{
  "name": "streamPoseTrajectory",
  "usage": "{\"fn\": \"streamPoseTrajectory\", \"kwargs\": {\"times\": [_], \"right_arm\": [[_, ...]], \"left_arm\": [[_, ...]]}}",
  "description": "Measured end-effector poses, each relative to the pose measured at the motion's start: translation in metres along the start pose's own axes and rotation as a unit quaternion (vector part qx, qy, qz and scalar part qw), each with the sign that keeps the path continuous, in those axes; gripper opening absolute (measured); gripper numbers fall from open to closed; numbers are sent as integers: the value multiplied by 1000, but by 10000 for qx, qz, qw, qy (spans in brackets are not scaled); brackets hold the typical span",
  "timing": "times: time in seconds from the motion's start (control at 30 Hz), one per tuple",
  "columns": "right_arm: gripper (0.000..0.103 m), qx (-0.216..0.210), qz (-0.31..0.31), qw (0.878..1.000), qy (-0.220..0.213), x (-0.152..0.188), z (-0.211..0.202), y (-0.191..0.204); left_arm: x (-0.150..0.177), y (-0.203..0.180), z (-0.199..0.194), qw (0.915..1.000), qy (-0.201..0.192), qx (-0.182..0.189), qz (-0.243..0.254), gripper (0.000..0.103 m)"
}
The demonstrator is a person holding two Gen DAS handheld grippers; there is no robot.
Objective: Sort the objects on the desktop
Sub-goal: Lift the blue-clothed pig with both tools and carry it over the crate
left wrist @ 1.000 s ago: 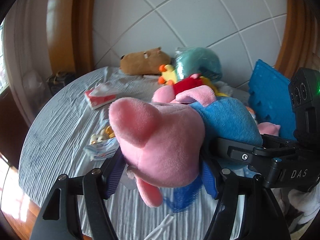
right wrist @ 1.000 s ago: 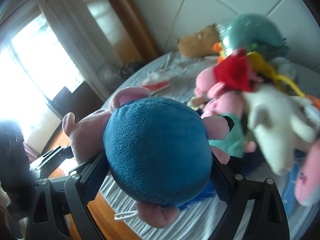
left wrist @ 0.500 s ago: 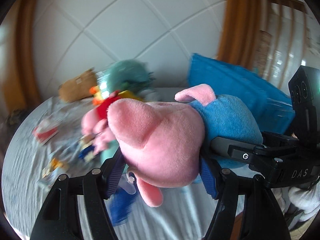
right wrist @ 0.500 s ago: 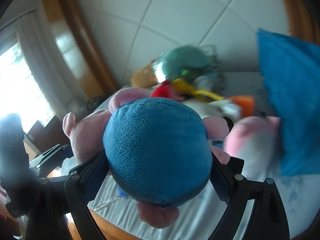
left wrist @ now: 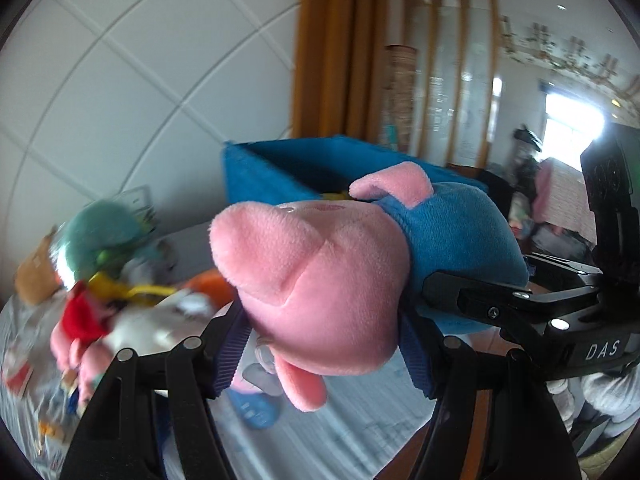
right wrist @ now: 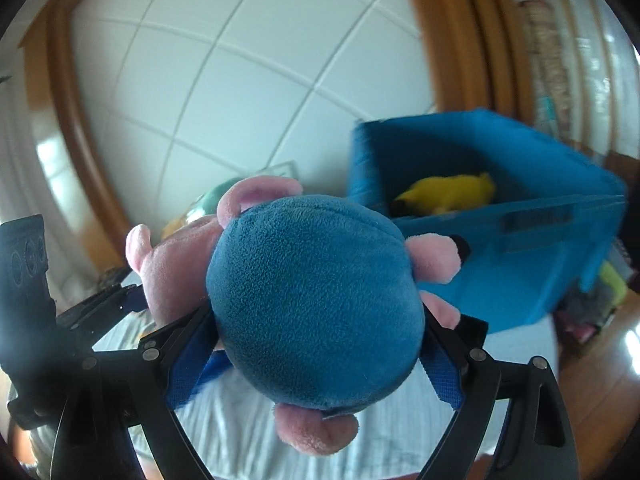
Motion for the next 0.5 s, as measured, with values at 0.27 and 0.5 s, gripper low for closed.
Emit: {"fn": "streamPoseTrajectory", "kwargs": {"times": [0.27,0.5], "right_arm": [[92,465,113,9985,-275,-30,-31,-71],[92,533,52,9979,-371,-65,-17,-136]], "left_arm": [[-49,-63,51,9991,-76,260,329,68],[-96,-106,113,9988,-143,164,431,68]]}}
Point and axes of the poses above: each gripper's, at about its wrist camera, not at the fingertips, and z roughly the way its jaws point, y to its left, x to its underside, the point moved 1 cm from there along z, roughly the way its jaws point, and after that the axes turned 10 degrees about -z, right-handed, at the moved point
